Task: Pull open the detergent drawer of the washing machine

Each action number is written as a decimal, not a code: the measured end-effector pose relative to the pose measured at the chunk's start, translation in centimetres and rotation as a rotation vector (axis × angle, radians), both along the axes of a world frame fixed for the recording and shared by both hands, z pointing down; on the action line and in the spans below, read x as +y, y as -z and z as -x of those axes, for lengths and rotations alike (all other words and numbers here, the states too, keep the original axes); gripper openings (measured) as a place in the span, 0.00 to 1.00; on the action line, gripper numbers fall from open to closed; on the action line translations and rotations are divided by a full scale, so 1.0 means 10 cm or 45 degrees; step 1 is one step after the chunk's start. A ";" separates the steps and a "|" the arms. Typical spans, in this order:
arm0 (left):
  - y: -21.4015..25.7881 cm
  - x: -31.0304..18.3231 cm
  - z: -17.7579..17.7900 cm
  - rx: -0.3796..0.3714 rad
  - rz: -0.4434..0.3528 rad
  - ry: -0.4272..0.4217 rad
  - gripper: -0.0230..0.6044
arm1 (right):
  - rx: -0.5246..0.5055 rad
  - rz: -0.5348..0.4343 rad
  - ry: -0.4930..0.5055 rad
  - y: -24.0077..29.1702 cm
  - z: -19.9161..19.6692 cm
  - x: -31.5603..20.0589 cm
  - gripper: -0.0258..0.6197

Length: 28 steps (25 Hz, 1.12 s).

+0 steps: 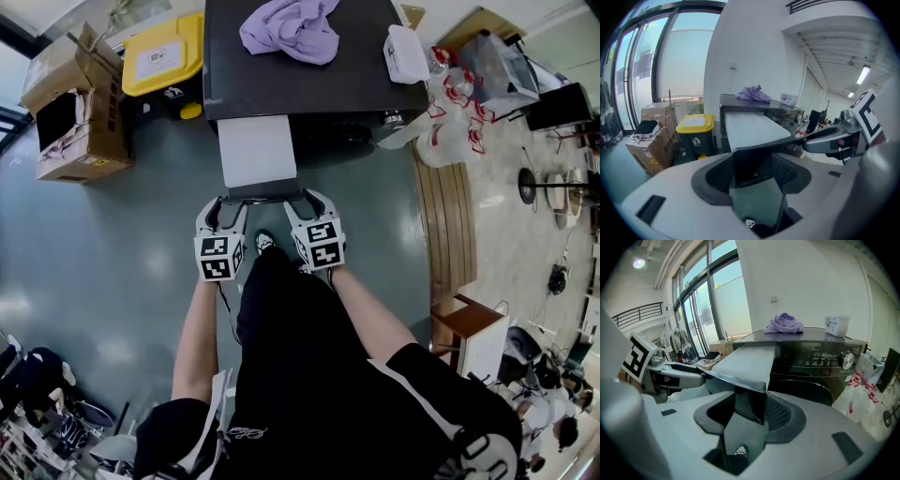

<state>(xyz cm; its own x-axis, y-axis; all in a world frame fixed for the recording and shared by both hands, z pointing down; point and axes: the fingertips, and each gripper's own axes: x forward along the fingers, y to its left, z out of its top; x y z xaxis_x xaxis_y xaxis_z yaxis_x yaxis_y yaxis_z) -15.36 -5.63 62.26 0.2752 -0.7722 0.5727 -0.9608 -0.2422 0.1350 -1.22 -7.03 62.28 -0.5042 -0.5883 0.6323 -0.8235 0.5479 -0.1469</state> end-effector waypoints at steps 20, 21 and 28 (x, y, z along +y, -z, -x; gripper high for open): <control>-0.01 0.19 -0.05 0.001 -0.003 0.022 0.43 | -0.004 -0.001 0.007 0.00 -0.05 0.18 0.33; -0.01 0.21 -0.06 0.001 -0.001 0.023 0.43 | -0.004 -0.002 0.007 -0.01 -0.06 0.20 0.33; -0.03 0.31 -0.09 -0.001 0.002 0.024 0.43 | -0.002 0.007 -0.001 -0.03 -0.08 0.30 0.33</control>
<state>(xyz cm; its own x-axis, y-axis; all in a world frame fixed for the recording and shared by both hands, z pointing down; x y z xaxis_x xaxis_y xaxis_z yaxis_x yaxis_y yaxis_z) -14.49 -2.49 62.58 0.2597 -0.7764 0.5743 -0.9654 -0.2235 0.1344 -0.39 -4.00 62.57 -0.5046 -0.5853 0.6346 -0.8238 0.5463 -0.1513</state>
